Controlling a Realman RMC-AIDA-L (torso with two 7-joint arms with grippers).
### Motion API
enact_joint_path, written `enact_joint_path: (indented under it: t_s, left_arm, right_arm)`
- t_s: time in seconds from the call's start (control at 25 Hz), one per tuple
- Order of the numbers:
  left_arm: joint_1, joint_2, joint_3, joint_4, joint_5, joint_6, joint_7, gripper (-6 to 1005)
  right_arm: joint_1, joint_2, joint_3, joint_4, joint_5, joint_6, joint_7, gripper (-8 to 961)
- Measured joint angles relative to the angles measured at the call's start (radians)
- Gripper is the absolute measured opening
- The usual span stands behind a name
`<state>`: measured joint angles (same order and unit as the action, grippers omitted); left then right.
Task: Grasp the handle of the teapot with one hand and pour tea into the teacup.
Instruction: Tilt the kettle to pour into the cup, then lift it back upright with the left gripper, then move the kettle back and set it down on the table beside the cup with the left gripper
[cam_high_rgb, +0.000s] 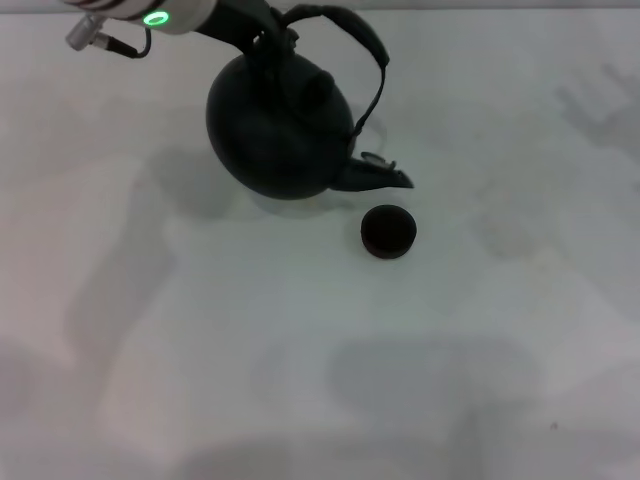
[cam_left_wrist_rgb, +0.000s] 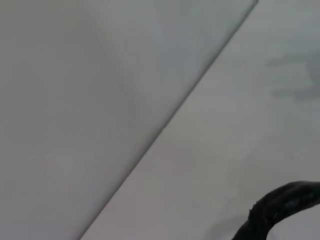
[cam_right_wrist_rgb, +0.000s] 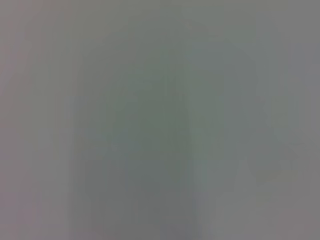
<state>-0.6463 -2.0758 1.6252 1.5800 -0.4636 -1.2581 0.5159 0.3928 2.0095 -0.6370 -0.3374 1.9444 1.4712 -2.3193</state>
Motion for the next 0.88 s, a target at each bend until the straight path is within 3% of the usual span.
enact_joint_path:
  t_s: [0.32,0.52,0.72,0.88]
  left_arm:
    - [0.15,0.002,-0.207,0.083,-0.276,0.008,0.131,147]
    - [0.287,0.002,-0.359,0.076,-0.559,0.004,0.359,146]
    - [0.43,0.0,-0.399,0.011,-0.818,0.047,0.642,146]
    - [0.459,0.001,-0.44,-0.138,-0.973,0.041,0.805,146]
  right_arm:
    - [-0.007,-0.002,0.007,0.0,0.002,-0.029,0.003,857]
    - [-0.008,-0.004,0.003,0.0,0.001,-0.043,0.008,856]
    - [-0.009,-0.005,0.0,0.0,-0.001,-0.045,0.011,856]
    - [-0.011,-0.005,-0.006,0.0,-0.005,-0.043,0.032,856]
